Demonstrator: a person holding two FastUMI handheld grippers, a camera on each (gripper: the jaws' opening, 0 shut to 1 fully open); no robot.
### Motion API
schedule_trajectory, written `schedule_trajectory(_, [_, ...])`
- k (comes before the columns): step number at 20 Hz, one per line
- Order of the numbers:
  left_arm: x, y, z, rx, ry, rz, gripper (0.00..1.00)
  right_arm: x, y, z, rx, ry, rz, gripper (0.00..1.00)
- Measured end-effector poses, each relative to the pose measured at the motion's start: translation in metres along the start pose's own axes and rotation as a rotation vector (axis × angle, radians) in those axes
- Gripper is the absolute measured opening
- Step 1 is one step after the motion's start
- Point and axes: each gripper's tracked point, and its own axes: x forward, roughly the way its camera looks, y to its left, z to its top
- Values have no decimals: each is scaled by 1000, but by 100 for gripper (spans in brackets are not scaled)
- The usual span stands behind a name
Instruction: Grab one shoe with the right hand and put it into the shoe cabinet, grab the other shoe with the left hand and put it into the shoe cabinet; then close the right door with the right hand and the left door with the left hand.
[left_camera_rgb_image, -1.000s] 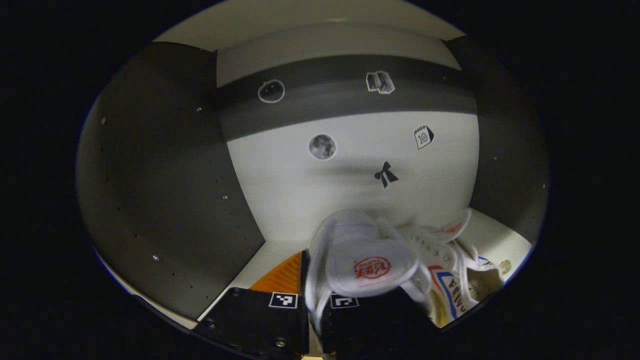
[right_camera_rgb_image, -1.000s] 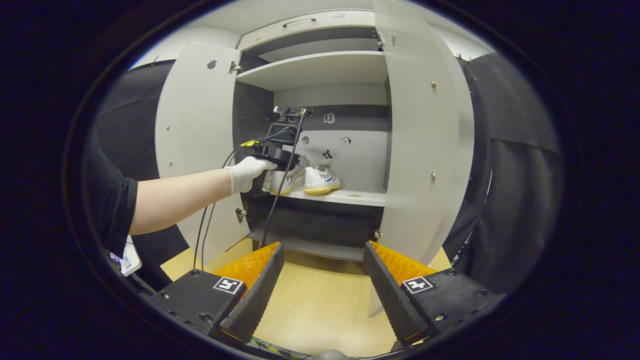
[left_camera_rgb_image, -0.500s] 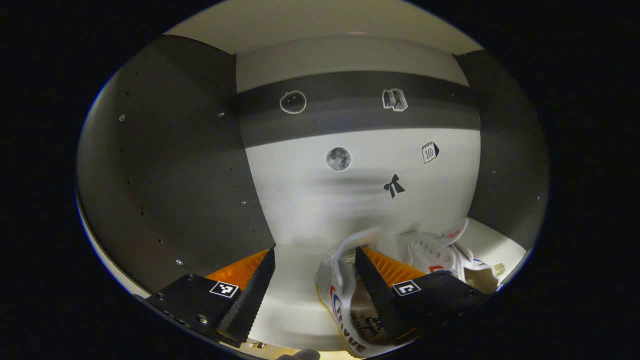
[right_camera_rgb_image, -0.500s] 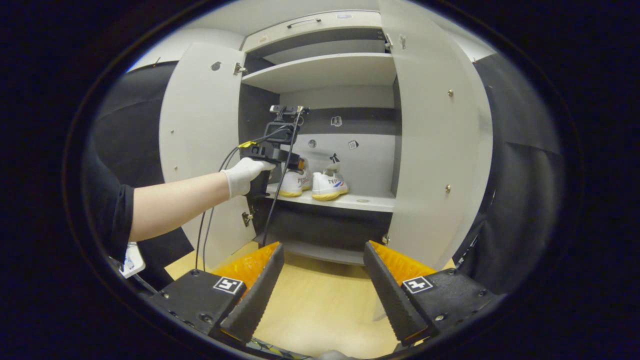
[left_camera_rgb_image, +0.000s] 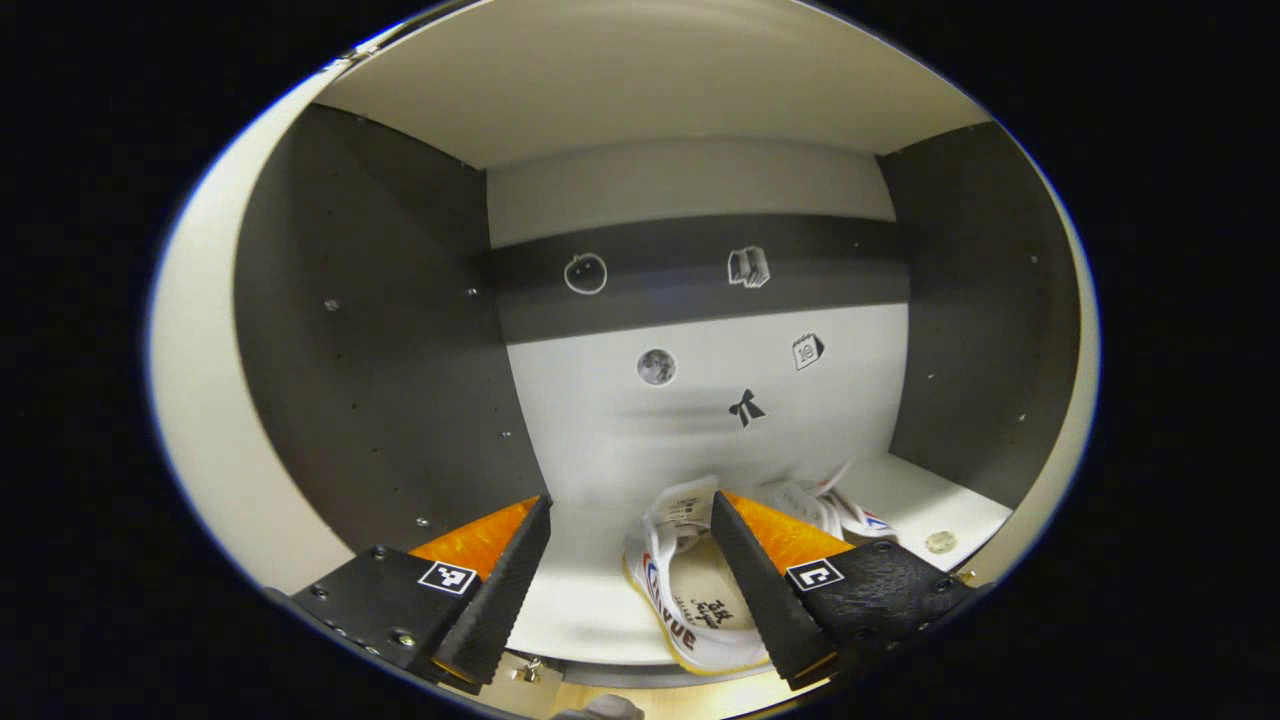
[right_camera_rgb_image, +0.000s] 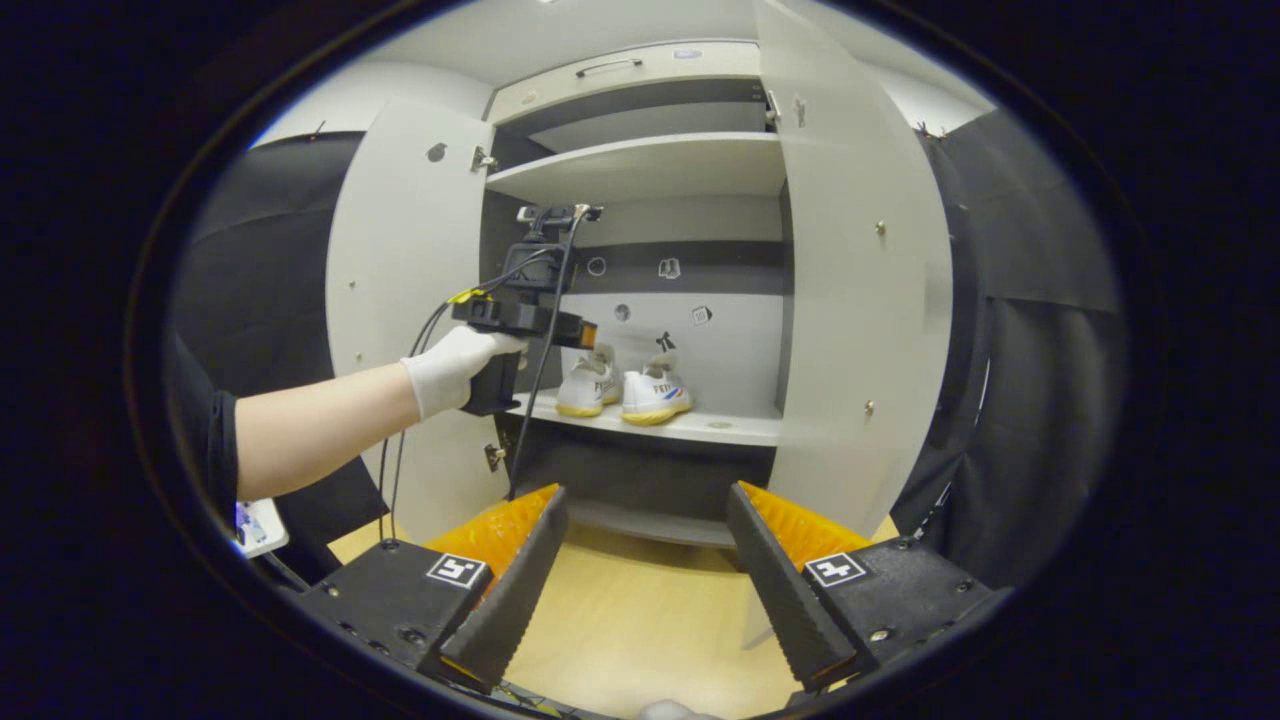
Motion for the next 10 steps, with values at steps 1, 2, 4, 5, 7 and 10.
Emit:
schedule_trajectory(1, [-16,1,5,-3,-21,-4,97,-3,-2,6,5,-14,-11,100])
schedule_trajectory(2, [-34,0,11,-2,-45,-13,96,-7,-3,11,9,-23,-27,100])
schedule_trajectory(4, [-71,1,20,9,-88,-32,100,-19,-4,23,11,-54,-52,97])
schedule_trajectory(5, [-91,0,25,17,-120,-42,100,-26,-7,27,4,-66,-79,100])
schedule_trajectory(7, [-125,-3,25,36,-154,-60,96,-41,-7,33,-9,-81,-113,100])
schedule_trajectory(10, [-178,-5,19,51,-185,-94,96,-65,-7,42,-33,-117,-146,97])
